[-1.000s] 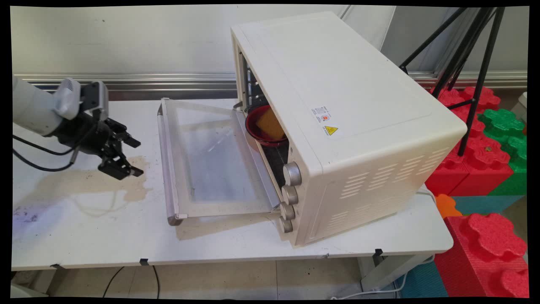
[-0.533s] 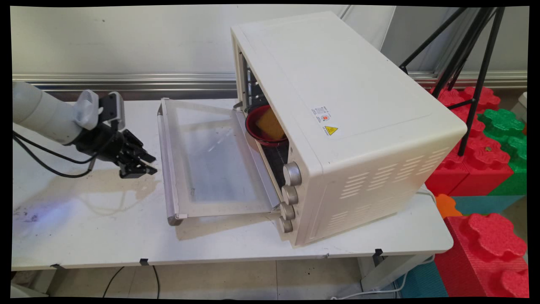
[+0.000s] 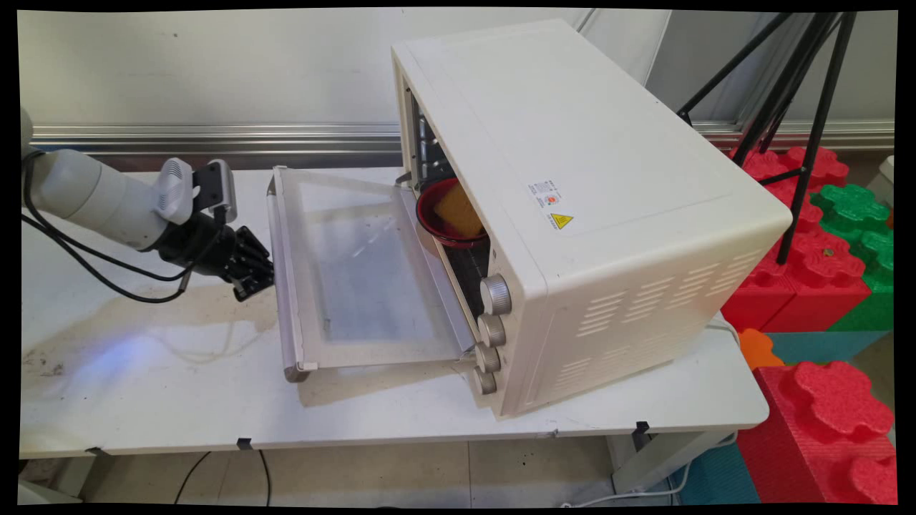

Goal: Close the oven

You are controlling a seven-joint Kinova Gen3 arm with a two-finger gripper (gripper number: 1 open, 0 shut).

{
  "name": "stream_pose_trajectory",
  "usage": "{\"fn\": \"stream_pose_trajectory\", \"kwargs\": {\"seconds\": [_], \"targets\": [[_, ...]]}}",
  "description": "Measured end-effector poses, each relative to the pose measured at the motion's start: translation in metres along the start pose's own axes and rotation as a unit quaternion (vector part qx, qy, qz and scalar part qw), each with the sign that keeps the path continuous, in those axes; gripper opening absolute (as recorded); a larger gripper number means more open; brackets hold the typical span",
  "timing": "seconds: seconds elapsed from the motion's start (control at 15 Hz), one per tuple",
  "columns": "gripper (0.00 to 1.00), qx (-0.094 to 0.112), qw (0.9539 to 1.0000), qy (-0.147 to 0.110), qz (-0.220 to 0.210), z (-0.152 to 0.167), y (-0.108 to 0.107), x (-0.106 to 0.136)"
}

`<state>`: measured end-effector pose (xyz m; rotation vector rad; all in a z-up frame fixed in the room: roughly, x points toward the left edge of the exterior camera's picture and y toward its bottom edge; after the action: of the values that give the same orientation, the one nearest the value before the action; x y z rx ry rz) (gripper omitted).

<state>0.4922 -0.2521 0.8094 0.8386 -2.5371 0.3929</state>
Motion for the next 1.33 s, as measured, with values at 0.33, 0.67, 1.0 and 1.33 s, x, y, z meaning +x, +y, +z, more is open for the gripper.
{"fn": "stream_pose_trajectory", "kwargs": {"seconds": [0.33,0.67,1.0,1.33], "targets": [[0.00,0.003,0.9998,0.020,-0.007,0.003,0.004,0.009],[0.00,0.011,0.9989,0.043,-0.015,-0.005,0.009,0.020],[0.00,0.020,0.9969,0.076,-0.011,-0.020,0.009,0.048],[0.00,0.027,0.9941,0.105,-0.006,-0.033,0.007,0.075]]}}
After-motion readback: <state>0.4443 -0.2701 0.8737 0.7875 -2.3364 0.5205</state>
